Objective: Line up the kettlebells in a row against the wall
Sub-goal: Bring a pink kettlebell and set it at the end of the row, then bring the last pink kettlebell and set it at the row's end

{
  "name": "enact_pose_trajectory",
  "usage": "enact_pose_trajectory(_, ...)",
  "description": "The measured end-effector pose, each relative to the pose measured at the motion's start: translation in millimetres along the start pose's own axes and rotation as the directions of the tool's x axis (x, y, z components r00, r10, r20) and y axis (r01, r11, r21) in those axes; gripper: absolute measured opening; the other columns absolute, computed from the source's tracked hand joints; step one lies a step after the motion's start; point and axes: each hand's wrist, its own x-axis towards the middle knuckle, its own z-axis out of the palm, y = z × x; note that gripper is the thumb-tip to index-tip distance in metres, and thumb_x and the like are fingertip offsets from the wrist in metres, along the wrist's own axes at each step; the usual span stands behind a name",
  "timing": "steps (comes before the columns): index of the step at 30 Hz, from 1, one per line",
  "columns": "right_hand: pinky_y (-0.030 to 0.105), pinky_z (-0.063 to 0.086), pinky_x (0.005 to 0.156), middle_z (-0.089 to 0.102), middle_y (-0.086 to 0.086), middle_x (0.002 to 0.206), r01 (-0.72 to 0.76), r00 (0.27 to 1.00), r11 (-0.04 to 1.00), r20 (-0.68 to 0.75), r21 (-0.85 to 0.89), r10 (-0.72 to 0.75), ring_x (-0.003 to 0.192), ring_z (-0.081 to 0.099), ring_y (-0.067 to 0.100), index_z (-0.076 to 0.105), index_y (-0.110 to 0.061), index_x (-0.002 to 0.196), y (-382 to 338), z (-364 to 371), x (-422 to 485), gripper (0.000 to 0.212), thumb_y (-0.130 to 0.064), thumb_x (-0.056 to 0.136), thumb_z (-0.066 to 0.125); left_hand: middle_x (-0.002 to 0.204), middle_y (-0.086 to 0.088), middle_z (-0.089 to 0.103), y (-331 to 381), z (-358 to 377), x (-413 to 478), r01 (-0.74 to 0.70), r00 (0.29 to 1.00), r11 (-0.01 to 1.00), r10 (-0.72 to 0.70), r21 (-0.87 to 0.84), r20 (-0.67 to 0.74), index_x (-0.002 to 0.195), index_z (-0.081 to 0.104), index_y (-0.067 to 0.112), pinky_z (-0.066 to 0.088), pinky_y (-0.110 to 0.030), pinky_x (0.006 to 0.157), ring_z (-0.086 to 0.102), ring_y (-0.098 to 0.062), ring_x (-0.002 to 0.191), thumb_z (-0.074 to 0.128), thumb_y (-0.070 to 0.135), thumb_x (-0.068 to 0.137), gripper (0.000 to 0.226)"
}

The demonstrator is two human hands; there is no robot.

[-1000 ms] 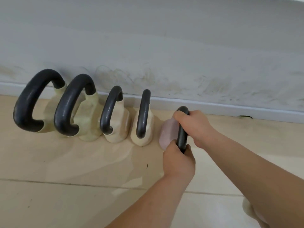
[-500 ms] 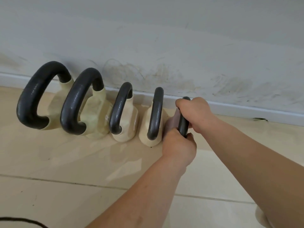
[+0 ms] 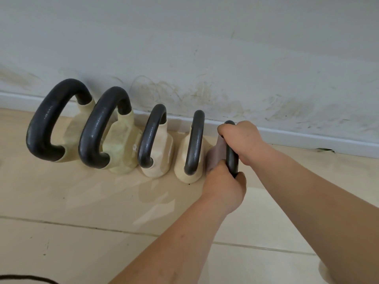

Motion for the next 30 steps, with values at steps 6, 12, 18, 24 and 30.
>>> enact_pose_trajectory(6,0.041,0.038,0.067,0.045,0.007,0.071,-0.009,1.000,1.000,-0.003,0.024,0.009,0.072,0.049,0.028,0.045,-0.013,0.072,1,0,-1,0.019,-0.019,0.076,0.062,0.122,-0.017,0.061,-1,-3,2,-0.052,0.999,0.997,0.052,0.060,0.008,0.132,0.048,0.024,0.057,-0.048,0.092,0.063,-0.042,0.107,0.054,0.024,0.094,0.039)
enact_pose_trajectory(12,0.040,0.044,0.066,0.050,0.009,0.075,-0.029,1.000,0.998,0.013,0.058,0.028,0.073,0.053,0.031,0.046,-0.013,0.071,2,-3,-1,0.016,-0.017,0.077,0.061,0.091,-0.005,0.056,-6,-6,7,-0.076,0.997,0.992,0.073,0.103,0.031,0.120,0.051,0.026,0.061,-0.047,0.080,0.057,-0.031,0.080,0.053,0.027,0.089,0.031)
enact_pose_trajectory(18,0.054,0.064,0.086,0.072,0.011,0.090,-0.063,0.997,0.997,0.052,0.043,0.061,0.093,0.075,0.036,0.064,-0.008,0.088,0,-10,-5,0.027,-0.031,0.074,0.068,0.084,0.002,0.057,-11,-5,6,-0.063,0.998,0.997,0.063,0.042,0.009,0.115,0.053,0.030,0.061,-0.042,0.075,0.058,-0.026,0.076,0.059,0.032,0.085,0.030)
enact_pose_trajectory(24,0.051,0.058,0.098,0.080,0.010,0.109,-0.162,0.984,0.962,0.112,0.221,0.140,0.101,0.075,0.030,0.075,-0.012,0.105,24,-31,-11,0.071,-0.077,0.083,0.057,0.102,0.006,0.067,-23,2,-4,0.087,0.988,0.990,-0.100,-0.109,-0.120,0.125,0.046,0.023,0.050,-0.028,0.074,0.067,-0.019,0.091,0.072,0.018,0.085,0.048)
enact_pose_trajectory(30,0.054,0.061,0.096,0.080,0.016,0.109,-0.169,0.985,0.956,0.009,0.241,0.172,0.101,0.078,0.030,0.070,-0.004,0.104,108,-73,-55,0.032,-0.035,0.098,0.065,0.094,-0.017,0.071,-32,38,-27,0.280,0.952,0.951,-0.293,-0.129,-0.089,0.102,0.062,0.004,0.042,-0.029,0.068,0.065,-0.034,0.079,0.055,0.015,0.084,0.022)
